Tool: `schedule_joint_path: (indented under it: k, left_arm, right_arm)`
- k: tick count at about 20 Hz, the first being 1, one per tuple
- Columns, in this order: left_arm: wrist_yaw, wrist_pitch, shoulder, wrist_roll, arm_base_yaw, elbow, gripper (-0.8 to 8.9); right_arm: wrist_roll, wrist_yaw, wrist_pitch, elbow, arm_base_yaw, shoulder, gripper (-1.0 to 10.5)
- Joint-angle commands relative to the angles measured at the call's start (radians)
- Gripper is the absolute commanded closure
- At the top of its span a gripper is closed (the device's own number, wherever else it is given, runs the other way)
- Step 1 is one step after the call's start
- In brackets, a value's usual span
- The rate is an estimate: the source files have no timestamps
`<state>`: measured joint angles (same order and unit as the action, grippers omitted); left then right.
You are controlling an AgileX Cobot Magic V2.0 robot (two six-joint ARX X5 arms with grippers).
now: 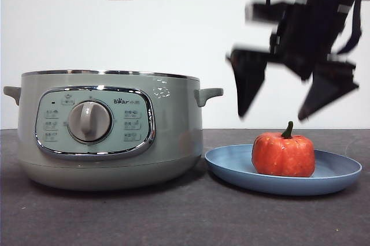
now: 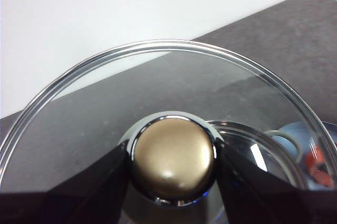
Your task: Take the pumpkin out from the steamer,put the pumpkin in the blue plate,close the lid
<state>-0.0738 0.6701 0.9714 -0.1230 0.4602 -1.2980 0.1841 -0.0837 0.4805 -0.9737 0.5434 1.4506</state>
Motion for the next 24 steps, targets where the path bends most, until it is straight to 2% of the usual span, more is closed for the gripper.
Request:
schedule_joint_path:
  k: [1, 6, 12, 15, 24]
  left_arm:
    - [0.003, -0.055, 0.014, 0.010, -0.001, 0.016, 8.23]
    - [0.041, -0.133, 0.089, 0.051, 0.000, 0.108, 8.23]
    - [0.092, -0.226, 0.248, 0.051, 0.005, 0.142, 8.23]
    - [0.135, -0.277, 0.331, 0.052, 0.006, 0.142, 8.23]
    - [0.129, -0.249, 0.425, 0.051, 0.026, 0.142, 8.23]
  right_arm:
    - [0.024, 0.006, -0.001, 0.009, 0.002, -0.096, 4.1]
    - [0.026, 0.004, -0.001, 0.009, 0.002, -0.323, 4.1]
    - [0.028, -0.011, 0.000, 0.009, 0.001, -0.499, 4.1]
    - [0.028, -0.081, 0.012, 0.009, 0.001, -0.527, 4.1]
    - [0.028, -0.084, 0.056, 0.009, 0.000, -0.530, 4.1]
